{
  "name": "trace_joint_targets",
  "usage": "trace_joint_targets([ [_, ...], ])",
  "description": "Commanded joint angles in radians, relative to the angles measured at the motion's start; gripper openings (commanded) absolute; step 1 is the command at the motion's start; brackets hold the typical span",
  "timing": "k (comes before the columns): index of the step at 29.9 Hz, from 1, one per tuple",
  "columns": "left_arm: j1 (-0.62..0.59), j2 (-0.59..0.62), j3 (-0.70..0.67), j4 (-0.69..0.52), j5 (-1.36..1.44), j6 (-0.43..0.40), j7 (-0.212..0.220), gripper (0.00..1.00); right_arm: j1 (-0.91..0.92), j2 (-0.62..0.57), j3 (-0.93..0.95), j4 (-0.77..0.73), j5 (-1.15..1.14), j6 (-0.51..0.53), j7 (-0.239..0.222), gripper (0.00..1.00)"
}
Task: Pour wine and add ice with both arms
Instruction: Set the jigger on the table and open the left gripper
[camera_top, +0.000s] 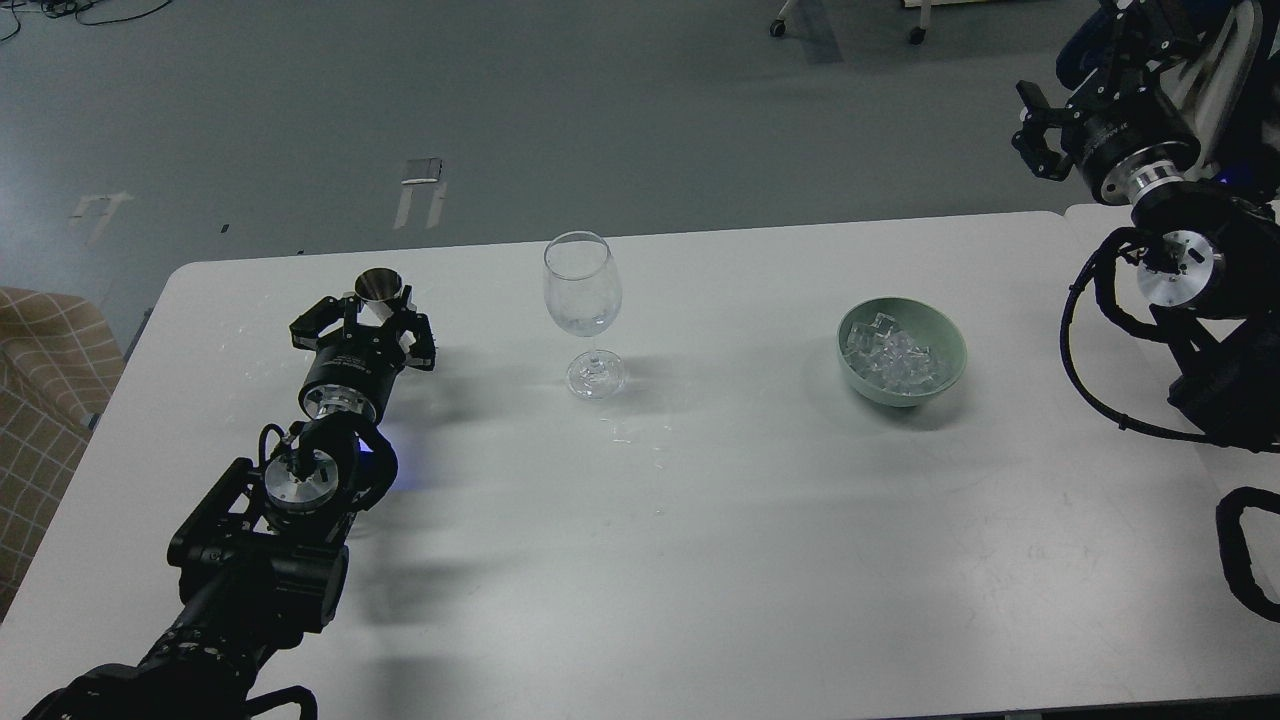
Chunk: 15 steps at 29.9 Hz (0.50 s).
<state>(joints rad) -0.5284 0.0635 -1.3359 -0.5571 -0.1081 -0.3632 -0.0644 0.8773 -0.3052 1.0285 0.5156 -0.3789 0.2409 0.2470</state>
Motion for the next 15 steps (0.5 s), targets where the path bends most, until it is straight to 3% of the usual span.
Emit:
trace_joint_targets([
  [1,-0.004,-0.001,0.001,0.002,0.001,0.001,0.0,0.48,-0.001,0.0,0.001,0.0,0.0,0.0,0.0,1.0],
  [15,-0.012,0.002,0.001,0.005,0.001,0.001,0.006,0.52,-0.001,0.0,0.001,0.0,-0.001,0.0,0.0,1.0],
])
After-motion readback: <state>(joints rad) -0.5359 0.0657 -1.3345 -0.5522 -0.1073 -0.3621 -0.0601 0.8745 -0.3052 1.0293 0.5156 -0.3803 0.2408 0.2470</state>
